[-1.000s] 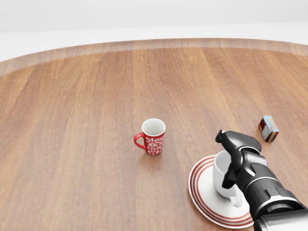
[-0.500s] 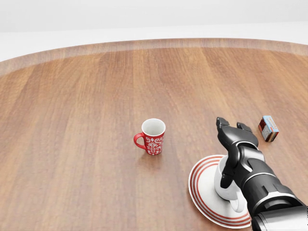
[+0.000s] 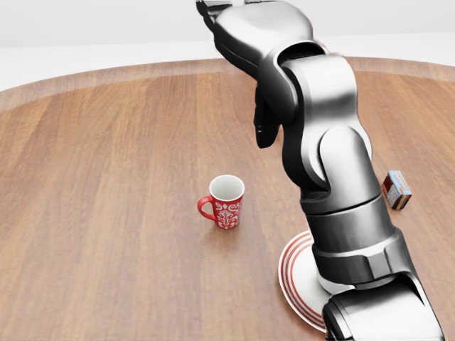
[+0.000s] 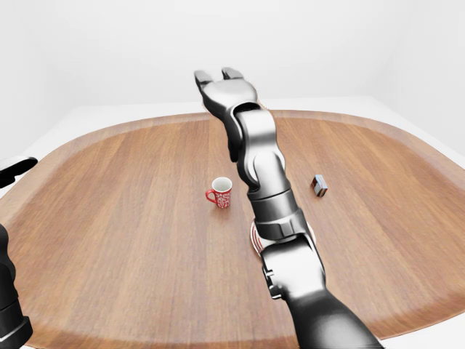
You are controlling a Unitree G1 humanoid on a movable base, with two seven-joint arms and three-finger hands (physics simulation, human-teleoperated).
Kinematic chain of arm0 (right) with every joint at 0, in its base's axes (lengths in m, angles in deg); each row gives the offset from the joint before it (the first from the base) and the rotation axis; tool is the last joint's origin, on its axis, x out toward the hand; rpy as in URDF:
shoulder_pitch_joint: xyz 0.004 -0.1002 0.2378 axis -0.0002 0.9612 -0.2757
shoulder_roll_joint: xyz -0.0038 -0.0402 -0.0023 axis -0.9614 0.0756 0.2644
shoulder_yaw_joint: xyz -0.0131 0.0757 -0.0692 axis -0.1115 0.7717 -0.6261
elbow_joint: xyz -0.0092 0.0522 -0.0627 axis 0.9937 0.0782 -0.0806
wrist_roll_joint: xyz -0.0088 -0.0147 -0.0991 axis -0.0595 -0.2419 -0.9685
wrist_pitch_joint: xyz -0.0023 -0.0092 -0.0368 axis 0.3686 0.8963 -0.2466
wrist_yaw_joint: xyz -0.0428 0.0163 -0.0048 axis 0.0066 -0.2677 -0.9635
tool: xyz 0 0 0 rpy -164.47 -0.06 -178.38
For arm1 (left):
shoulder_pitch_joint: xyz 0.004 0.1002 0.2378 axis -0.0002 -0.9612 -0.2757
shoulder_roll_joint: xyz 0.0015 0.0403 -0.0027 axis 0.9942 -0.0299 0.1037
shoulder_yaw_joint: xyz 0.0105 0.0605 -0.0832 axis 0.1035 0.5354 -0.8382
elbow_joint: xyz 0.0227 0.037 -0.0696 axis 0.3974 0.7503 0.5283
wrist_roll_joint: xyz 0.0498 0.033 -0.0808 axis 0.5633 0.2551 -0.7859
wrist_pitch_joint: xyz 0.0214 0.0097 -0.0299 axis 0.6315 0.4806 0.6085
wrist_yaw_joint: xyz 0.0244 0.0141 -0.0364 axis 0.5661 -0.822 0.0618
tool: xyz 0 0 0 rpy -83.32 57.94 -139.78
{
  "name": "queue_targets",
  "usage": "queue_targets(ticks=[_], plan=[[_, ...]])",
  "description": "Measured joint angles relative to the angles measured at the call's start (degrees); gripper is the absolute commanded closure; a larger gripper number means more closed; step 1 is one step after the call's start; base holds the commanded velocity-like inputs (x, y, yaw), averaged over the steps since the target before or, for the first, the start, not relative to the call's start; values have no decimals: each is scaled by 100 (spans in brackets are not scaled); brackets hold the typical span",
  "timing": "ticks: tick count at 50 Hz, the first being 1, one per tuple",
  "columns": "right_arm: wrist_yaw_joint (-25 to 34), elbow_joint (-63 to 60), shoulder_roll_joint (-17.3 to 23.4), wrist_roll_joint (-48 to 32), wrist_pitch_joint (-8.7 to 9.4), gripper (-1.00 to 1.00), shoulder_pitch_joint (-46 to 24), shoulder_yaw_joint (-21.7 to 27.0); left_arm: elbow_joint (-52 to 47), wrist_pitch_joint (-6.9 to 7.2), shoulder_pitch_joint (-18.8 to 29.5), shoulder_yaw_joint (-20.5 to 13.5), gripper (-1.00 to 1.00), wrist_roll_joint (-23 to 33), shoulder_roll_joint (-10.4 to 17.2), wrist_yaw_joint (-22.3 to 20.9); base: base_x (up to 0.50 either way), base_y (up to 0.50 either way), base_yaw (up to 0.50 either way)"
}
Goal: Put the white mug on the plate.
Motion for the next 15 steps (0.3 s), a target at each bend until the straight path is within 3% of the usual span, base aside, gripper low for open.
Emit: queue_targets(ticks=[8,15], plan=[[0,-2557,-458,-912,0,-100,-838,-13,-27,0,-10,-3,-100,0,-9,-2,0,0,0],[0,-3782,-723,-1322,0,-100,-1193,-28,-34,0,-15,-6,-100,2,-13,-6,0,0,0]])
